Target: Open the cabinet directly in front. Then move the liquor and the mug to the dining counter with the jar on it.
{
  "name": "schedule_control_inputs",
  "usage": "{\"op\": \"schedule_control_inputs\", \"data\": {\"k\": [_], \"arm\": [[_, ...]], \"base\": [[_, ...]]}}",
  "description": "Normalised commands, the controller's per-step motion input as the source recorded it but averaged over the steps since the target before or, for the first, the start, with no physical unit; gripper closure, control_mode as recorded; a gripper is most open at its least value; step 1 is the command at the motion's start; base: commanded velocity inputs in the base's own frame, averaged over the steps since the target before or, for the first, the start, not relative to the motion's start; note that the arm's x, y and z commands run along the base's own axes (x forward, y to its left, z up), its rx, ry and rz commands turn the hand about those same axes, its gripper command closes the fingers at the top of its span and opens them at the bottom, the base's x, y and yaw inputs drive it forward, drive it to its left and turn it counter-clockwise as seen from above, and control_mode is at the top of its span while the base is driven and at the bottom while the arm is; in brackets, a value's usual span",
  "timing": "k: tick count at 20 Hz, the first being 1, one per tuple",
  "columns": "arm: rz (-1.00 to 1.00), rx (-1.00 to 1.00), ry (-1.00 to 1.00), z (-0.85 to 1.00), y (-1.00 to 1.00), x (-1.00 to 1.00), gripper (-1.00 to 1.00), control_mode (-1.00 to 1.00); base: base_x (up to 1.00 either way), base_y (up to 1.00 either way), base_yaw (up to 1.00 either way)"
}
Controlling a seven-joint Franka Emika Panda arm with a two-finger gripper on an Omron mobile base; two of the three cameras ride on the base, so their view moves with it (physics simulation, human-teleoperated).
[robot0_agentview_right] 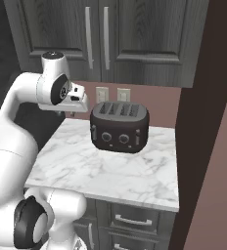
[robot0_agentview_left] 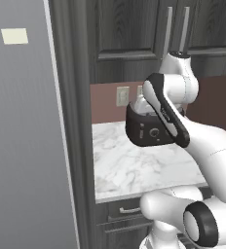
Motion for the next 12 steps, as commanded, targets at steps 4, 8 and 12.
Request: {"op": "schedule_control_inputs", "data": {"k": [4, 8, 12], "arm": [[0.02, 0.0, -0.08, 0.1, 0.0, -0.08, -1.0, -1.0], [0.06, 0.0, -0.32, 0.41, -0.03, -0.34, -1.0, -1.0], [0.08, -0.01, -0.41, 0.43, -0.06, -0.44, -1.0, -1.0]], "base": [[0.0, 0.0, 0.0], [0.0, 0.0, 0.0], [0.0, 0.0, 0.0]]}}
